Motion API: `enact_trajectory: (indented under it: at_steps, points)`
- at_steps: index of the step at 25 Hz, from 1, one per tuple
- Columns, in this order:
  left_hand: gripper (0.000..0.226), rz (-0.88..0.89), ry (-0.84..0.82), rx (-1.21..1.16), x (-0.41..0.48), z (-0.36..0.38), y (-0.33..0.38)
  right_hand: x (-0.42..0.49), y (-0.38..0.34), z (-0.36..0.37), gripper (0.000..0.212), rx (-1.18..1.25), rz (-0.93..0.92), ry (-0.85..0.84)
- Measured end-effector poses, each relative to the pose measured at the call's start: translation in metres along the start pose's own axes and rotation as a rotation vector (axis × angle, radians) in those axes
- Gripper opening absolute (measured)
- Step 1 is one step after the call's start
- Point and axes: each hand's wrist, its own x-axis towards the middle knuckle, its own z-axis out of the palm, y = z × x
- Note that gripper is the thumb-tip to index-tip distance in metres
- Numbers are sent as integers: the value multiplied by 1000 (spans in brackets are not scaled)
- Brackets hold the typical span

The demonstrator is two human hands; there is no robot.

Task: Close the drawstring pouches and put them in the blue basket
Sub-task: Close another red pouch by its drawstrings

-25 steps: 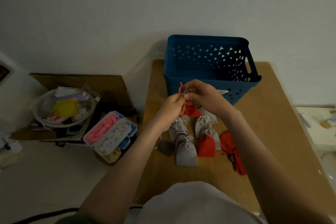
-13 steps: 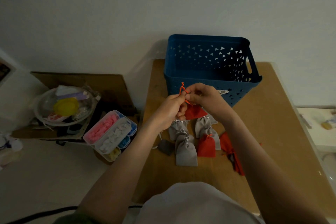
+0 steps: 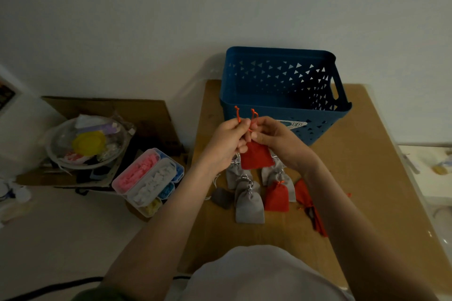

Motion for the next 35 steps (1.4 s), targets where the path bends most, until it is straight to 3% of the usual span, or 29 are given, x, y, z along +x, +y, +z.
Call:
enact_trajectory:
  at_steps: [4, 8, 14, 17, 21, 22, 28, 35]
  points:
    - [20, 45, 75, 130, 0, -3, -4, -1, 0, -5, 22, -72, 74, -73]
    - [19, 132, 135, 235, 3, -6, -1, -1, -1, -1, 11, 1, 108, -31]
    - [13, 130, -87, 383, 6, -22, 8, -2, -3, -3, 18, 192, 172, 12]
    - [10, 169, -37, 485, 6, -22, 10, -1, 1, -4, 16, 150, 154, 11]
    - [7, 487, 177, 1264, 3, -11, 11, 1, -1, 0, 10, 39, 146, 54]
    - [10, 572, 224, 1363, 3, -9, 9, 2, -2, 1, 9, 33, 140, 80]
    - [18, 875, 393, 1565, 11, -11, -11, 8, 2, 3, 28, 116, 156, -28]
    - [5, 1056, 338, 1501, 13, -15, -14, 9, -4, 10, 25, 229, 170, -22]
